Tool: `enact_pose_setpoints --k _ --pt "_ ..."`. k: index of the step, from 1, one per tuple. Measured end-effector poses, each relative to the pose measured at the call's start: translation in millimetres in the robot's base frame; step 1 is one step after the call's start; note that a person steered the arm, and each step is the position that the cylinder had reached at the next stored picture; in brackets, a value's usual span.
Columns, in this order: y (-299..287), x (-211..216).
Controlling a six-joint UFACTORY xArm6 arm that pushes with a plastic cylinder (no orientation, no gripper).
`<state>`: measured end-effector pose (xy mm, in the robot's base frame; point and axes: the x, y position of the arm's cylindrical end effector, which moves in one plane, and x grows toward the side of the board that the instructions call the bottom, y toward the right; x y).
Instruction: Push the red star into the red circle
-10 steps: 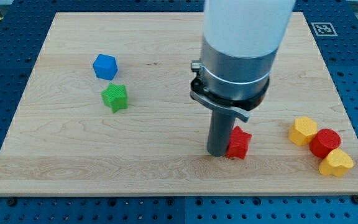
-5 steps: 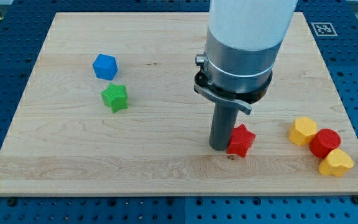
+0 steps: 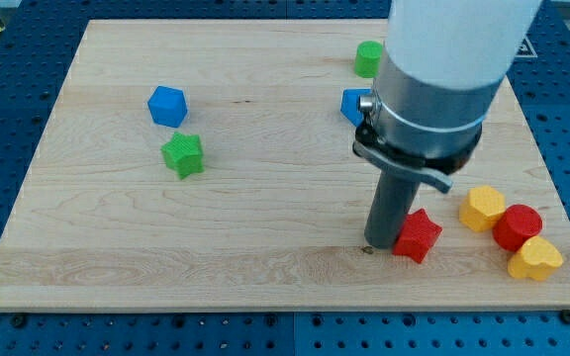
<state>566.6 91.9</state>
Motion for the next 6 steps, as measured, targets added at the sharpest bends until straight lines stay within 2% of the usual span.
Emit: enact_pose_setpoints --k 1,3,6 --pt "0 2" --pt "40 2" --pt "52 28"
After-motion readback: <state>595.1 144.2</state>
